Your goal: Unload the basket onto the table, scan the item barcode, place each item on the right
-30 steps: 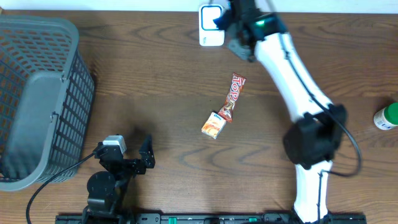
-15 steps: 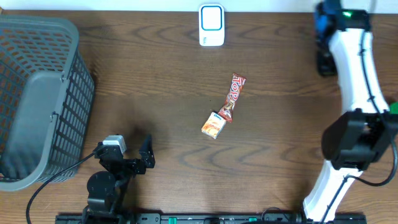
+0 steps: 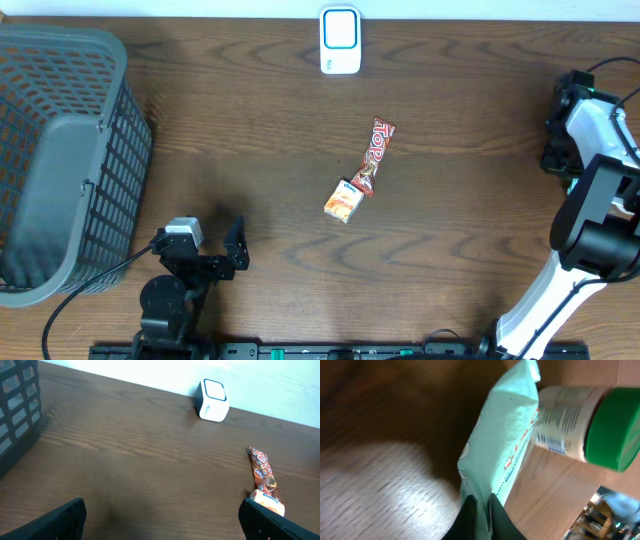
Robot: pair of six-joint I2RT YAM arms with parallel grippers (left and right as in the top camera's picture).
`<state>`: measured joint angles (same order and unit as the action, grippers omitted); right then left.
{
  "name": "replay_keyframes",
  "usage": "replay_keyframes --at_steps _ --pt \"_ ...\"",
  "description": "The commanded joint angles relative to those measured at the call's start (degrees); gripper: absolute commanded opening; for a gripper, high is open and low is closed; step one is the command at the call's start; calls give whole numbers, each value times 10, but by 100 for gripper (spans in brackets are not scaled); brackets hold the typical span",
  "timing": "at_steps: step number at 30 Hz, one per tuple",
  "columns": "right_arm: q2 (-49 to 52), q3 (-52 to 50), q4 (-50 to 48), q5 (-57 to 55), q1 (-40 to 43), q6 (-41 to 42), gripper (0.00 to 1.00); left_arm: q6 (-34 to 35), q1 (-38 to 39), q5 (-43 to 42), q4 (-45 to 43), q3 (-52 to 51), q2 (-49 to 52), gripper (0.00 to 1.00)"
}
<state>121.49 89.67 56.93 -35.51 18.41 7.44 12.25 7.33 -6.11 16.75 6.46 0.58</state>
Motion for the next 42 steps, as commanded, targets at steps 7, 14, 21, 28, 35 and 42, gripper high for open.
replay_keyframes --at_steps 7,14,21,28,35,42 --pt "-20 163 126 262 -38 11 99 5 -1 -8 17 -8 -3 98" --pt "-20 219 185 486 -113 11 99 5 -2 -8 17 -8 -3 98" --pt "-13 177 76 655 -207 -34 99 5 -2 -8 17 -8 -3 98" --pt "23 174 15 680 -253 -176 99 5 -1 -8 17 -8 -3 98" --pt "70 174 -30 673 -256 -219 99 5 -2 -8 17 -8 -3 98" --pt "142 174 -34 725 -262 -264 99 5 -2 -8 17 -8 -3 98"
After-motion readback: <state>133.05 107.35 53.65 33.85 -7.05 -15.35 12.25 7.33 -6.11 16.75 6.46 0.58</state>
